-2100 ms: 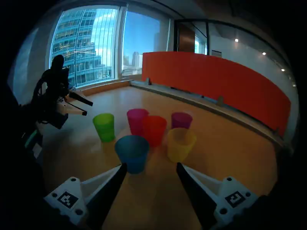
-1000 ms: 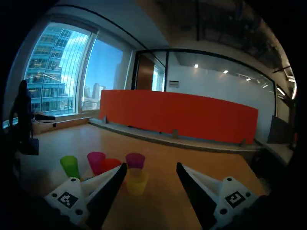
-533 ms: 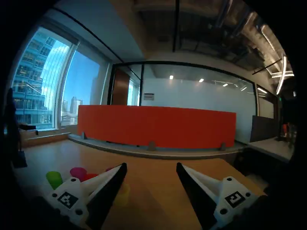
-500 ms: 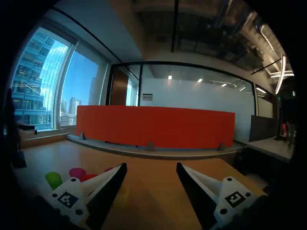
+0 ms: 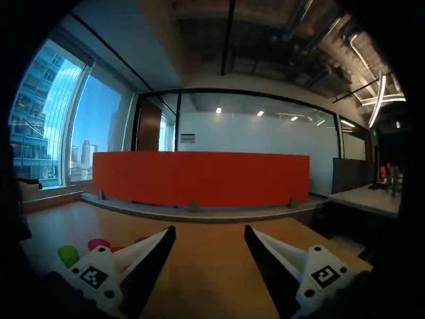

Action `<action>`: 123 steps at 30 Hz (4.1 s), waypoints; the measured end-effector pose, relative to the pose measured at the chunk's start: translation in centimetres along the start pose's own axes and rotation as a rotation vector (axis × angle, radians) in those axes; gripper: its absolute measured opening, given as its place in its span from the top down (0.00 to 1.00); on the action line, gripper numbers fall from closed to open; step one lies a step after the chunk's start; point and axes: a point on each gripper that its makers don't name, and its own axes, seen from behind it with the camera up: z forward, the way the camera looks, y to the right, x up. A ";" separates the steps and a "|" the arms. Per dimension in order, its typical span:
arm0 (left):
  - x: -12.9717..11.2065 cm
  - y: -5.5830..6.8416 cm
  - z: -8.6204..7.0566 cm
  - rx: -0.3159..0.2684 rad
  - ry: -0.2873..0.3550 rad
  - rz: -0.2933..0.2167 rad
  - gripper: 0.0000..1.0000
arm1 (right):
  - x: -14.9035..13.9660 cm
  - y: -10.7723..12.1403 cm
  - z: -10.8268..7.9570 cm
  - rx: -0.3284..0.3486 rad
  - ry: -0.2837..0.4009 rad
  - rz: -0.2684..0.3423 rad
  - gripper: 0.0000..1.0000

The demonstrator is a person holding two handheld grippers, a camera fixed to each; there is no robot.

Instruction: Pour water

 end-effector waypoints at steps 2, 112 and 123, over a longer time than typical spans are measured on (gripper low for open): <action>-0.4 0.0 0.0 0.002 -0.004 -0.001 0.16 | -0.2 -0.1 0.0 -0.001 -0.003 0.002 0.00; -10.0 -0.4 0.7 0.046 -0.016 -0.046 0.16 | -2.3 -0.8 -1.6 0.023 0.059 0.032 0.00; -9.9 -0.4 0.8 0.046 -0.016 -0.046 0.16 | -3.4 -0.8 -0.4 0.004 0.069 0.059 0.00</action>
